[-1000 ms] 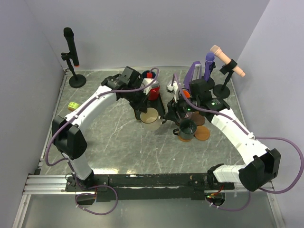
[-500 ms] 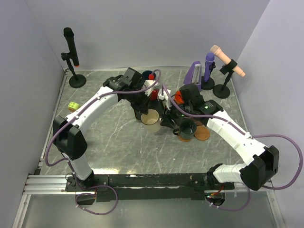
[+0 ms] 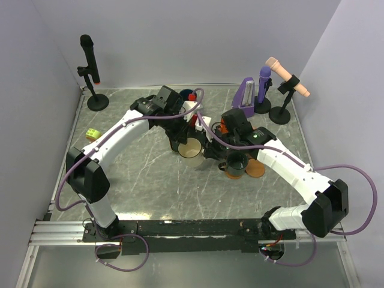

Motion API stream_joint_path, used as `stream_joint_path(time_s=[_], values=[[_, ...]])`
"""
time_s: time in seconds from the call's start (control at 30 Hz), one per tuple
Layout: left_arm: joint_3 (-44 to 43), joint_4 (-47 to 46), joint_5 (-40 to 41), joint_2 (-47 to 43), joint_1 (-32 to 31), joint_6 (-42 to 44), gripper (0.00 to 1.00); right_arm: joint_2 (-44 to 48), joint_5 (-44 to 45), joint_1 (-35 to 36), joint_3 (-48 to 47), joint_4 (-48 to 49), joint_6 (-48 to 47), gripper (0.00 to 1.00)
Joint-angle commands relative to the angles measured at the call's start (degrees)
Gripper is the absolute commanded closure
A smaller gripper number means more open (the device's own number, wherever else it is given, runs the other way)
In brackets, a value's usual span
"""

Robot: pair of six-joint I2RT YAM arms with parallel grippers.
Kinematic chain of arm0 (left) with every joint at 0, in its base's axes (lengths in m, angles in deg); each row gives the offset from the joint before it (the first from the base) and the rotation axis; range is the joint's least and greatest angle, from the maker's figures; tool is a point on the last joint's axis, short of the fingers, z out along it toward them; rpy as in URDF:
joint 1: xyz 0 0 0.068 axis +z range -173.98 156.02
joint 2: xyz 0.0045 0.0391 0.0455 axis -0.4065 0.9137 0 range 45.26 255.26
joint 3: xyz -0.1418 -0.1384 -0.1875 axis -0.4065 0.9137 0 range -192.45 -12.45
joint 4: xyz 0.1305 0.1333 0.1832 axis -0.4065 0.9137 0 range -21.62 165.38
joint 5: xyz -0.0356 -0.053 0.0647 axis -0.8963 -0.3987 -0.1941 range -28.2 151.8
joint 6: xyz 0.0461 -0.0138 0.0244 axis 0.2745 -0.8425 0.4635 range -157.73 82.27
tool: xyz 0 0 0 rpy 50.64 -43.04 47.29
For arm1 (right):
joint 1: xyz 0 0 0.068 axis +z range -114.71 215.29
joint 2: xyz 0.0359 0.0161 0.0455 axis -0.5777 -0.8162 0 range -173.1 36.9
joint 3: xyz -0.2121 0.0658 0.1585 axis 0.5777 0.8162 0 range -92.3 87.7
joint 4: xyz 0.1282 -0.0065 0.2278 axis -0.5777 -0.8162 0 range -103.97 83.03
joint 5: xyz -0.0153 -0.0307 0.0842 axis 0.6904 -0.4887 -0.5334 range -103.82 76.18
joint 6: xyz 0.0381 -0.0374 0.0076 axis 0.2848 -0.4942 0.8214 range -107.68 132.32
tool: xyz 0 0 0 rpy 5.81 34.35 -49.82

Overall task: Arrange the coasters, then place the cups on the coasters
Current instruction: Place the cup on the coaster.

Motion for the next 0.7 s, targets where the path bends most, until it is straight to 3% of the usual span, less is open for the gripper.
stream_joint_path(time_s=[0.0,0.13,0.23,0.4,0.57,0.67], values=[[-2.1,-1.5,-2.0,-3.8,-0.3,-0.4,0.99,0.3,1.0,0.8,0.3,1.8,-1.9,0.77],[-2.3,-1.9,-1.0,-3.5,-0.3,-1.7,0.99,0.0,1.9,1.1,-0.6,1.7,-1.1,1.0],[-2.6,-2.6,0.3,-3.0,-0.3,-4.0,0.97,0.7,3.4,1.2,-0.3,2.8,0.3,1.0],[-0.4,-9.0,-1.9,-4.2,1.8,-9.3,0.57,5.8,6.7,1.1,3.6,9.0,2.8,1.0],[5.1,-20.2,-1.9,-10.2,5.4,-16.9,0.25,11.6,10.1,0.7,5.9,13.3,5.6,1.0],[8.3,-26.6,-2.6,-13.3,8.1,-21.4,0.15,14.7,12.4,-0.1,6.8,15.3,7.0,1.0]])
